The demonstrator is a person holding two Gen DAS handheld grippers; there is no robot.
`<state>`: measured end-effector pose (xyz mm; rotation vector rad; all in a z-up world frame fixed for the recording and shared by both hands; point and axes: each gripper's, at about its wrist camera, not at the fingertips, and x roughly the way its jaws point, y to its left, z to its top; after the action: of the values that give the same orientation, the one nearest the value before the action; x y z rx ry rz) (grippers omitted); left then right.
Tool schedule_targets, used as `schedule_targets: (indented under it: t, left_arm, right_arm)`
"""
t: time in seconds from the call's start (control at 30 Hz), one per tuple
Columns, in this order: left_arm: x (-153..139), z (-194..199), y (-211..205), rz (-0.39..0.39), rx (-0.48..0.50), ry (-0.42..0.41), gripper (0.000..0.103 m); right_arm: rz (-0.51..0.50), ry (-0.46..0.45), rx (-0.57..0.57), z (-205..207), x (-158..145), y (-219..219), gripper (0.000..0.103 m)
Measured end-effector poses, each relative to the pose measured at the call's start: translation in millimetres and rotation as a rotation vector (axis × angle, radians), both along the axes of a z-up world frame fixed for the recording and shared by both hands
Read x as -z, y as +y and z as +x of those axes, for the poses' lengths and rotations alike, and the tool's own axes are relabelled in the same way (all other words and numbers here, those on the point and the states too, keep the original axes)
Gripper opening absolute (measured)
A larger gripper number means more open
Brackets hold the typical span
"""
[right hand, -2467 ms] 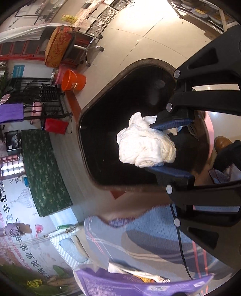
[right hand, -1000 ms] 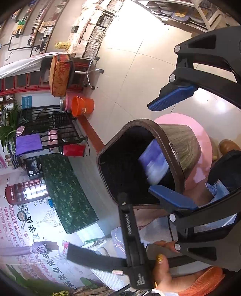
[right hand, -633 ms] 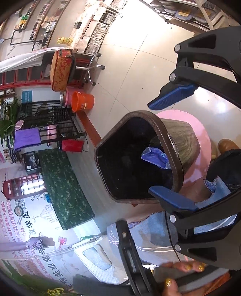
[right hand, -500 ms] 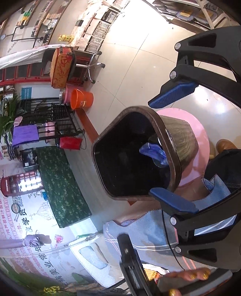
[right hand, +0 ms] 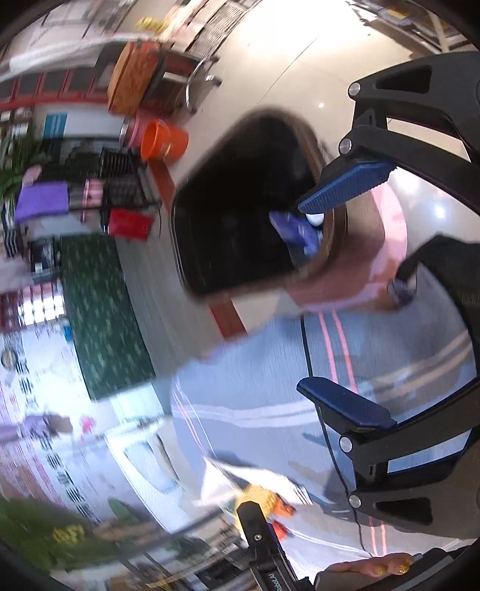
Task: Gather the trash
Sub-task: 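Bring both tools back over the table, then grasp the white paper wrapper with the right tool while the left tool grasps a white tissue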
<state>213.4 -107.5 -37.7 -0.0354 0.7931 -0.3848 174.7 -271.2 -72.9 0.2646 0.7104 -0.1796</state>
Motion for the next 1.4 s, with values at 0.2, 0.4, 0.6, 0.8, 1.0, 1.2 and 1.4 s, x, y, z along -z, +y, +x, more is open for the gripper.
schedule_targets:
  t: [0.2,0.4,0.6,0.8,1.0,1.2,1.4]
  left_arm:
    - [1,-6,59,0.045,-0.092,-0.017,0.09]
    - [9,-6,119,0.085,-0.199,-0.008,0.09]
    - [7,9,189,0.07,-0.33,0.001,0.09]
    - [2,36,227,0.093,-0.362,-0.013,0.087]
    - [3,79,242,0.095,-0.338,0.011,0.082]
    - [6,109,233,0.112,-0.297,0.024,0.082]
    - [16,131,229,0.133,-0.299,0.062,0.061]
  right_arm:
    - [0.011,0.013,-0.15,18,-1,52,0.089]
    - [0.019,0.04,-0.27,36,1,97,0.089]
    - [0.009,0.046,-0.332,44,-2,125,0.089]
    - [-0.007,0.054,-0.348,46,-4,139,0.089]
    - [-0.019,0.067,-0.345,50,-4,145,0.089]
    - [-0.032,0.073,-0.345,54,-4,149,0.089]
    - [-0.039,0.082,-0.354,59,-3,157,0.089]
